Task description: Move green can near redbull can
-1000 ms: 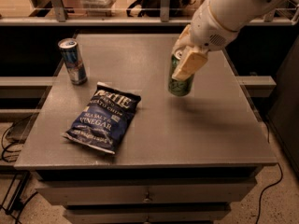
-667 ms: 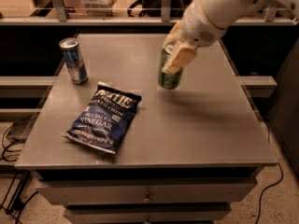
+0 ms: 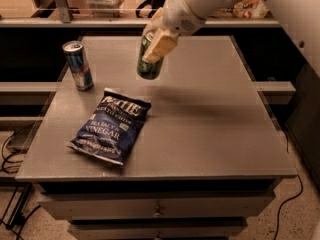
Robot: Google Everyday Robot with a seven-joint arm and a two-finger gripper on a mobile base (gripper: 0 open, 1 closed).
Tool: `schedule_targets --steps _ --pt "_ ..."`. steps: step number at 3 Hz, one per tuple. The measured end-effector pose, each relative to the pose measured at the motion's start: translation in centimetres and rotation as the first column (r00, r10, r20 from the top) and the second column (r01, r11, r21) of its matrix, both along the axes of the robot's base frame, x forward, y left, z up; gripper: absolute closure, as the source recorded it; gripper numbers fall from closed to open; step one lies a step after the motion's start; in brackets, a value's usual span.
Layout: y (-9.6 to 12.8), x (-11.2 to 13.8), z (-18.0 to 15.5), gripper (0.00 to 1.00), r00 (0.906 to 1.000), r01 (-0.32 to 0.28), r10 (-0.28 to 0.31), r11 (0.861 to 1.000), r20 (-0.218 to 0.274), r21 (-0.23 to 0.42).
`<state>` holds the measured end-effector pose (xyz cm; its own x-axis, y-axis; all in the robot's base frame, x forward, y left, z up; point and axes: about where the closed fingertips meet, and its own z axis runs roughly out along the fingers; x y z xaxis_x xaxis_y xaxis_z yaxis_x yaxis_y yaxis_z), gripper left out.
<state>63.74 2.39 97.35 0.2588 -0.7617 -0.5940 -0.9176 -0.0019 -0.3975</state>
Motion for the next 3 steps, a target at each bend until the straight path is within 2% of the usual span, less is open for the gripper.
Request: schedule_targets --steps 1,2,3 --pt "4.8 -0.1 2.7 1.0 0.9916 -0.122 0.12 0.992 0.048 0.042" --pt "5.4 -0.1 3.4 1.0 0.989 -0.136 0.133 0.989 0.064 0.048" --pt "7.2 -0.4 2.0 1.0 0.9841 -0.174 0.172 0.983 0.044 0.052"
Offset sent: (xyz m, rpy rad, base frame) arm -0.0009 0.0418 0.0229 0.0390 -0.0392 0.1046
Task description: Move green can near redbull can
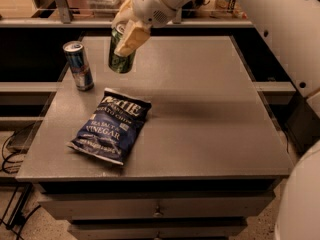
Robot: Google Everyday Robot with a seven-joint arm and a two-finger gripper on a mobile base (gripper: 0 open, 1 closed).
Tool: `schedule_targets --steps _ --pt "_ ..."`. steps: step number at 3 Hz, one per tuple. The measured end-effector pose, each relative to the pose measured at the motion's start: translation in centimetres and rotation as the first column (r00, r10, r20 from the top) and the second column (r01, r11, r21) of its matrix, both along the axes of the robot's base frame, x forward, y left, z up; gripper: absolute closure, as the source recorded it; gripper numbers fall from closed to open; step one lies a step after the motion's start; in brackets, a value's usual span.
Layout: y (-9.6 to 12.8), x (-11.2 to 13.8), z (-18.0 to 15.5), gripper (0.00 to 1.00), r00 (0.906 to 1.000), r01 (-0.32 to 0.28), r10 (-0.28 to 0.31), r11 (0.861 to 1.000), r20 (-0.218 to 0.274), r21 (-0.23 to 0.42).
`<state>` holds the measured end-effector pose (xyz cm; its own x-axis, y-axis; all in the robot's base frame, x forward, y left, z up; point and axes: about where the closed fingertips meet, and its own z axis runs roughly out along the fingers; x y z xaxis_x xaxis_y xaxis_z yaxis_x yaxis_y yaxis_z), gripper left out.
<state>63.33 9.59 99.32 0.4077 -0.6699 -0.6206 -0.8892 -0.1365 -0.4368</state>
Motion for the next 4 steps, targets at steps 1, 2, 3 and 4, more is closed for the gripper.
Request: schedule_targets --steps 1,2,3,4 --pt "2.4 -0.3 -1.9 1.0 0.9973 -0.063 0.064 0.998 -0.036 0.012" --pt "3.8 -0.3 -3.6 1.0 0.994 -0.088 0.089 0.996 -0.064 0.019" --pt "4.6 0.4 -5.1 0.83 0.9938 -0.072 0.072 0.997 -0.084 0.006" --pt "4.7 1.2 -6.2 0.59 0.9948 -0.046 0.044 0.999 -0.092 -0.022"
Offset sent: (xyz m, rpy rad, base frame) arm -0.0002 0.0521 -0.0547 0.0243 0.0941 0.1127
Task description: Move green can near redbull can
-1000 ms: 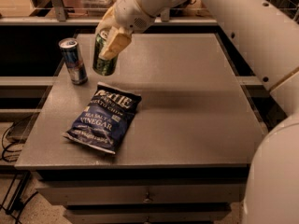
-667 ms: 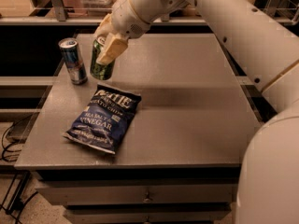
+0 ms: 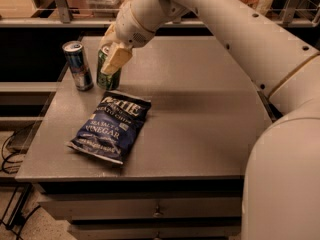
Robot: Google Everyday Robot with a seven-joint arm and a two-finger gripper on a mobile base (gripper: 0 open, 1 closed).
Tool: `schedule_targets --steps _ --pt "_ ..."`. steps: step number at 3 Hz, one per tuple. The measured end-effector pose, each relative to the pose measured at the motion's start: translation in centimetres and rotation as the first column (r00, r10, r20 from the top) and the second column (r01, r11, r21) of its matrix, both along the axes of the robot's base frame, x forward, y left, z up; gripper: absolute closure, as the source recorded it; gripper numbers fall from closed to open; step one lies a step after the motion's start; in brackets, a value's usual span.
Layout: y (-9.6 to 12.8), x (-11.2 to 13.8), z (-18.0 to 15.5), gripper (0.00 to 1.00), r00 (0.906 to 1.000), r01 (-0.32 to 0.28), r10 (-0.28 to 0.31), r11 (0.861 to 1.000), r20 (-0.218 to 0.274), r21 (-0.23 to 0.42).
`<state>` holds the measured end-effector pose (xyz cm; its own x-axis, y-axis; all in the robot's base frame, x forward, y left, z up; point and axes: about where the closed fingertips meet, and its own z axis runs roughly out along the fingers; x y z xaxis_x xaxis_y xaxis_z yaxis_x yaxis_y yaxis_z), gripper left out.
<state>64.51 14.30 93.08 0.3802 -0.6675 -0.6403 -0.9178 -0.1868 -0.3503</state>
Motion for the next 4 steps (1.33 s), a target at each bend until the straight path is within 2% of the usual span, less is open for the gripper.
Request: schedule_targets --steps 1,2,3,4 --pt "0.0 0.5 -0.7 0.36 0.9998 0.017 -0.017 0.999 0.005 -0.038" --pt "0.3 0.7 -1.1 0.12 0.9998 0.022 -0.021 0.999 0.006 -0.049" --pt "1.2 0.0 -0.8 0.0 1.0 -0.004 0.004 1.0 -0.002 -0.003" --pt "1.2 0.0 -0.8 0.0 1.0 -0.005 0.005 1.0 -0.002 -0.002"
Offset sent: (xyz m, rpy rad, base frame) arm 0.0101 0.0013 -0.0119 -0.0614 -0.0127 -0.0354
